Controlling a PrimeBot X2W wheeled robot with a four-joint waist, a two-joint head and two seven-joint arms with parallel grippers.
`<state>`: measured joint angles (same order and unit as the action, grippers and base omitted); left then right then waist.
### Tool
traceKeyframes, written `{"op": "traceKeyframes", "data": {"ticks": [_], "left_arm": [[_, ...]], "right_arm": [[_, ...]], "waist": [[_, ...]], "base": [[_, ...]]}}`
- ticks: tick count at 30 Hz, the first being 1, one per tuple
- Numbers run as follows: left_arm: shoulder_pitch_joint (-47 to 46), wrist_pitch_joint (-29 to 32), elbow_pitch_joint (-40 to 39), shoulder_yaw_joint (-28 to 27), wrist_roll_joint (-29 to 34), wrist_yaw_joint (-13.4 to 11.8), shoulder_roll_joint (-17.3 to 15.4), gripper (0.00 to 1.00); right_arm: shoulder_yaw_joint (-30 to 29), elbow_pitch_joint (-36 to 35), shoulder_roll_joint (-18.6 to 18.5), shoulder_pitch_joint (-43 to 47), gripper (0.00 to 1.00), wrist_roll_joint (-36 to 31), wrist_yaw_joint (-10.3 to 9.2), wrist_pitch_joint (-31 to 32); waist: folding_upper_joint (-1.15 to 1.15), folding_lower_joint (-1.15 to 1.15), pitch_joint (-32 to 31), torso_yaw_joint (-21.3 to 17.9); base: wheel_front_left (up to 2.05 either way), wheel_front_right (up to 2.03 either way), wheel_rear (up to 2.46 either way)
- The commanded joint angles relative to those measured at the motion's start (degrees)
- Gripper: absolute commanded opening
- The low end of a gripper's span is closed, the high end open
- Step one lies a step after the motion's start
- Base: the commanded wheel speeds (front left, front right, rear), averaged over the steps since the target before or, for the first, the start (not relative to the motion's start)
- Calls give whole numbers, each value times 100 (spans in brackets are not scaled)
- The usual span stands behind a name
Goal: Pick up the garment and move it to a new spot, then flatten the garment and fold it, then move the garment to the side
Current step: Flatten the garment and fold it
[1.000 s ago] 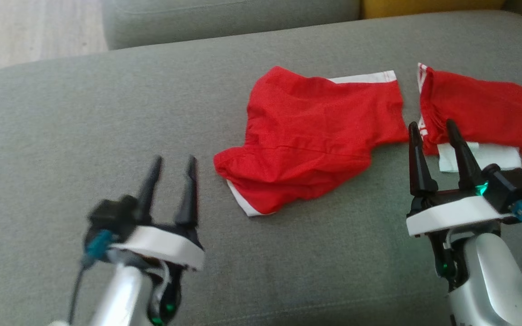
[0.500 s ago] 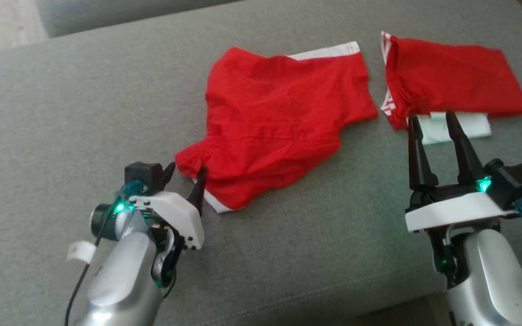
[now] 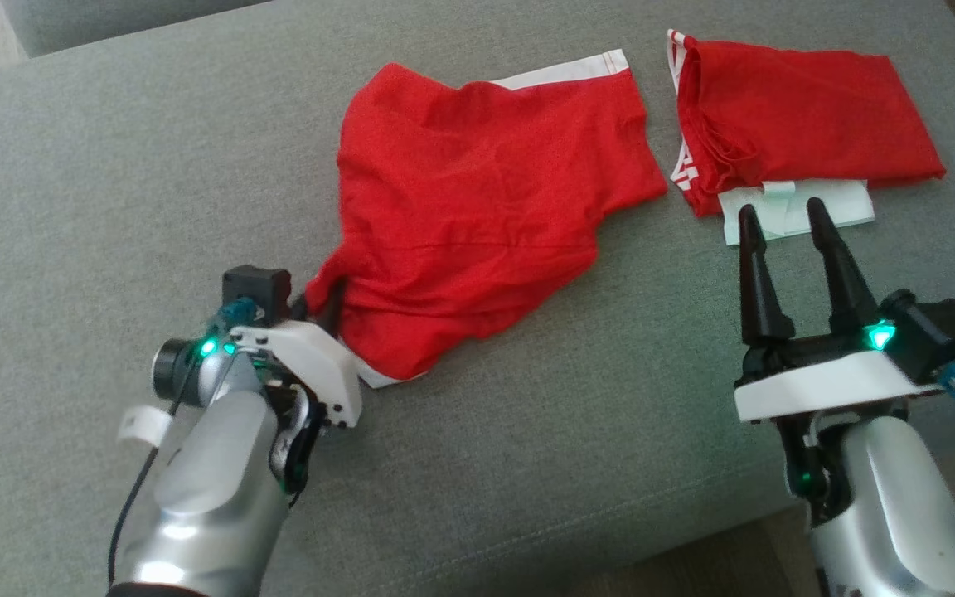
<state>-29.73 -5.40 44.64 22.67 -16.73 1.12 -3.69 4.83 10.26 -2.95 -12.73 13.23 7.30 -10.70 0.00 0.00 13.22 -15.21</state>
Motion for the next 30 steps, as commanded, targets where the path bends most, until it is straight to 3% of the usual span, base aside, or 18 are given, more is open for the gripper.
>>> {"op": "traceKeyframes", "data": {"ticks": [1,6,11,17,20,23,26,27,30], "left_arm": [[-265,-217,-196,-98,-5,69,-93,0],[-492,-728,-637,-50,-44,210,-41,0],[-780,-870,-1375,5,-82,294,-1,0],[-1223,-453,-2184,428,-459,461,65,0],[-1529,-225,-2684,914,-1081,482,76,0],[-1887,-211,-3239,1426,-2053,205,78,0],[-2273,-472,-3614,1644,-2953,-323,79,0],[-2273,-472,-3614,1644,-2953,-323,79,0],[-2634,-739,-3556,1673,-3170,-792,80,0]], "right_arm": [[53,-167,7,-263,100,69,19,-90],[-199,-90,7,-305,100,102,19,-177],[-402,-26,7,-355,100,151,19,-246],[-566,119,7,-416,100,241,19,-326],[-543,223,7,-460,100,275,19,-353],[-496,316,7,-508,100,305,19,-376],[-471,363,7,-549,100,325,19,-391],[-471,363,7,-549,100,325,19,-391],[-499,357,7,-573,100,331,19,-402]], "waist": [[0,0,-9,-5],[0,0,-122,-2],[0,0,-298,-10],[0,0,-496,-92],[0,0,-576,-177],[0,0,-646,-268],[0,0,-674,-312],[0,0,-674,-312],[0,0,-641,-291]], "base": [[0,0,0],[0,0,0],[0,0,0],[0,0,0],[0,0,0],[0,0,0],[0,0,0],[0,0,0],[0,0,0]]}}
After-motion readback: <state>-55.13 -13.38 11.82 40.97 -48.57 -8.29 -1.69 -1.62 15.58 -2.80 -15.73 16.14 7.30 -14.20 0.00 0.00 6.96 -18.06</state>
